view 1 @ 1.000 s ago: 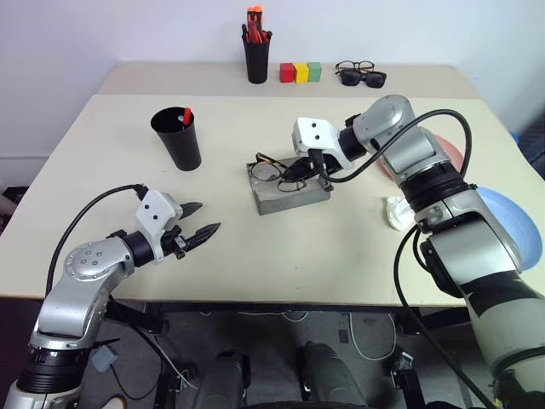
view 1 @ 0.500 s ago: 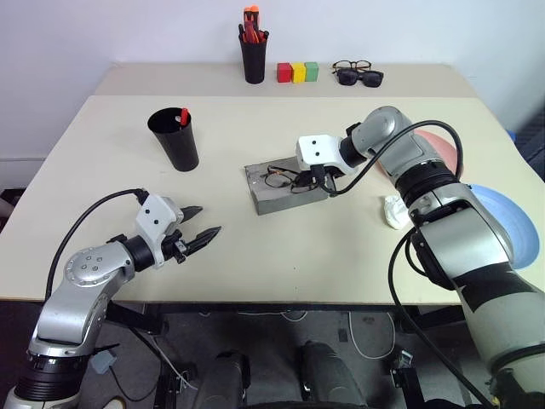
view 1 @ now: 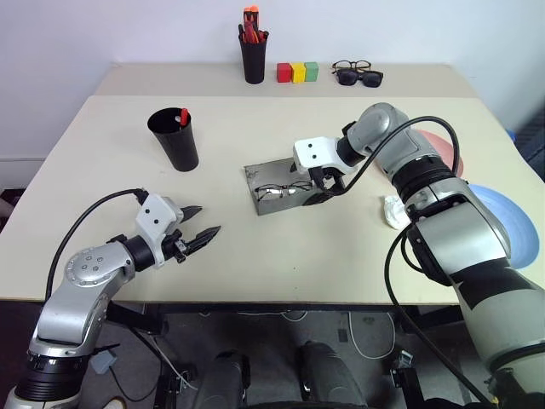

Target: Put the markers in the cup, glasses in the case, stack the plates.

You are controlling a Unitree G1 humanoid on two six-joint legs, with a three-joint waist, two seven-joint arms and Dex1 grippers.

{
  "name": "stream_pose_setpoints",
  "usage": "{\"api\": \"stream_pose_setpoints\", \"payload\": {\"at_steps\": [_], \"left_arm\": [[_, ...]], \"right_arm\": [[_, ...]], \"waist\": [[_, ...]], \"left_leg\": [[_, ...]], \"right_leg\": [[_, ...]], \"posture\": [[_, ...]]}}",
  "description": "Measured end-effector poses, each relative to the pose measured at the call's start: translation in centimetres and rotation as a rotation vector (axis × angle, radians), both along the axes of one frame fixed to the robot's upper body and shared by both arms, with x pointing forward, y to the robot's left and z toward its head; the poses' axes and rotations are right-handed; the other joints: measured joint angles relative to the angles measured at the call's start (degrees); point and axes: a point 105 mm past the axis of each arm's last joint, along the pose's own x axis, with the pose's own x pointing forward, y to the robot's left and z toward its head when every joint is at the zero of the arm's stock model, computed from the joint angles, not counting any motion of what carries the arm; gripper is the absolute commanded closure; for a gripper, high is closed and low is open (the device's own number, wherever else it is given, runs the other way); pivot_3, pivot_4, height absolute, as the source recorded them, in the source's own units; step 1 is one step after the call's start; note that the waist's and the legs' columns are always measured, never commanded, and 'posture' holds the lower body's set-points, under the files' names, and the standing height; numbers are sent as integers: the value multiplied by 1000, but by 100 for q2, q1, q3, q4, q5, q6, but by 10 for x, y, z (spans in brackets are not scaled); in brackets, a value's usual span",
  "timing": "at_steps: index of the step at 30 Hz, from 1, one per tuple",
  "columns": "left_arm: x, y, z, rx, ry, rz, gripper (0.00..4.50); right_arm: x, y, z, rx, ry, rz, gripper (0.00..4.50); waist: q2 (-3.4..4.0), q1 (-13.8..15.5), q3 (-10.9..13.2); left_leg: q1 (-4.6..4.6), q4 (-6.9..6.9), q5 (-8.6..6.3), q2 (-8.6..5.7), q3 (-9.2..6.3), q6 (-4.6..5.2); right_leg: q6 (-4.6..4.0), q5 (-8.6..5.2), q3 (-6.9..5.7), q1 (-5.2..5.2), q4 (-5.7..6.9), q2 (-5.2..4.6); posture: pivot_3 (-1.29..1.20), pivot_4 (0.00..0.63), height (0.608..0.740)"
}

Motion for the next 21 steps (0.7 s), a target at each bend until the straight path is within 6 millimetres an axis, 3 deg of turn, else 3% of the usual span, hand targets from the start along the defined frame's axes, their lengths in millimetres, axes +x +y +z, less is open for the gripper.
{"api": "stream_pose_setpoints", "payload": {"at_steps": [3, 6, 9, 10, 11, 14, 16, 21], "left_arm": [[6, -5, 9, -35, -21, 1, 1558], [14, -12, 27, -85, -46, -15, 2370], [28, -14, 45, -141, -33, -14, 3803], [32, -13, 49, -155, -36, -5, 4283], [40, -12, 55, -174, -38, 6, 4408], [64, -14, 79, -209, -80, 27, 4408], [82, -19, 90, -199, -113, 39, 4408], [124, -46, 95, -65, -145, 48, 4408]], "right_arm": [[0, 0, 14, 133, 64, -63, 155], [-7, -5, 47, 292, 78, -95, 114], [-26, -30, 64, 436, 75, -179, 114], [-32, -36, 63, 471, 80, -207, 114], [-40, -46, 56, 510, 91, -272, 114], [-65, -66, 26, 633, 114, -499, 114], [-77, -73, 18, 704, 78, -629, 114], [-98, -89, 1, 836, -38, -891, 114]], "waist": [[0, 28, 0], [1, 60, 1], [-2, 156, -2], [-2, 171, -2], [-2, 204, -2], [-2, 225, -2], [-1, 205, -2], [-1, 190, -2]], "left_leg": [[-1, 2, 0, 0, -1, -1], [-8, 4, 0, -1, -10, 0], [-12, 1, -1, -3, -23, 2], [-13, 4, -2, -3, -28, 2], [-16, 4, -1, -3, -28, 2], [-33, 19, -1, -6, -32, 1], [-37, 31, -1, -9, -24, 2], [-32, 68, -2, -24, -21, 5]], "right_leg": [[0, 0, -2, 0, 2, -1], [0, 0, -16, 1, 0, -6], [0, 0, -47, 5, -6, -15], [0, 0, -54, 7, -5, -16], [0, 0, -57, 5, -5, -17], [0, 0, -62, -3, -2, -17], [0, 0, -61, -9, 9, -19], [5, 3, -57, -8, 40, -13]], "posture": [[0, 150, 740], [0, 150, 740], [0, 150, 740], [0, 150, 740], [0, 150, 740], [0, 150, 740], [0, 150, 740], [0, 150, 740]]}}
